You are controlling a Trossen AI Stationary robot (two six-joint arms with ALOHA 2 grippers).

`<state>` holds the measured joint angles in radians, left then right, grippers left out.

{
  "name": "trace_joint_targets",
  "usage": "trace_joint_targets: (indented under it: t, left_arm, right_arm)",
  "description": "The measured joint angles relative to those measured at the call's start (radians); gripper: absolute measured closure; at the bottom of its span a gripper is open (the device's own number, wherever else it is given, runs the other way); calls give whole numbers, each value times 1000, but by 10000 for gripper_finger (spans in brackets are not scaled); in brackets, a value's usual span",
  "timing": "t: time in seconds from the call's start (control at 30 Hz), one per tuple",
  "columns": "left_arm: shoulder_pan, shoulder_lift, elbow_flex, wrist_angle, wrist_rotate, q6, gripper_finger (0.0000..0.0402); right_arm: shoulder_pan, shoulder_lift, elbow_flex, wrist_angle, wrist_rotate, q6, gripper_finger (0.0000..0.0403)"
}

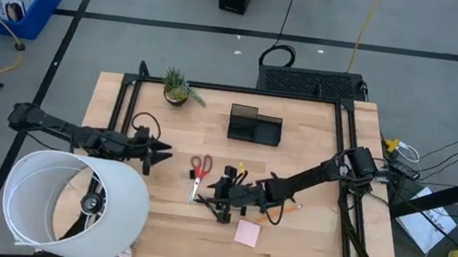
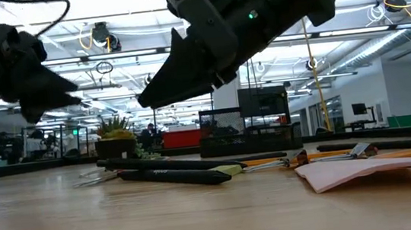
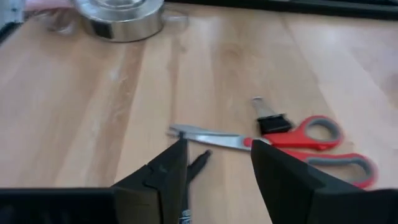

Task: Pick and place office supplies into organizer
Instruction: Put the black pen into the desk organizer

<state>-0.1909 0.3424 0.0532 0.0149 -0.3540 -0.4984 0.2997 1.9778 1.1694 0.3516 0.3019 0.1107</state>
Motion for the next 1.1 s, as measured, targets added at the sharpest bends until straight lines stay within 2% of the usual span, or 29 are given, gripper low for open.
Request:
trace_joint_targets:
  t: [0.1, 0.3, 0.4, 0.57, 0.93, 1.1]
  left_arm:
    - [0, 0, 0, 61, -15, 54, 227]
    - [1, 0, 0, 275, -25, 239, 227]
    - [1, -1, 0, 337, -24, 282, 227]
    - [1, 0, 0, 295, -23, 286, 227]
    - [1, 0, 0, 151, -22, 207, 227]
    - [1, 0, 0, 137, -22, 202, 227]
  right_arm:
    - [10, 7, 0, 10, 6, -12, 233]
    - [24, 101, -1, 147, 5, -31, 235]
    - [24, 135, -1, 209, 8, -47, 234]
    - [24, 148, 20, 207, 8, -47, 234]
    - [12, 148, 163, -79, 8, 7, 234]
    - [-10, 148, 183, -108, -72, 63, 234]
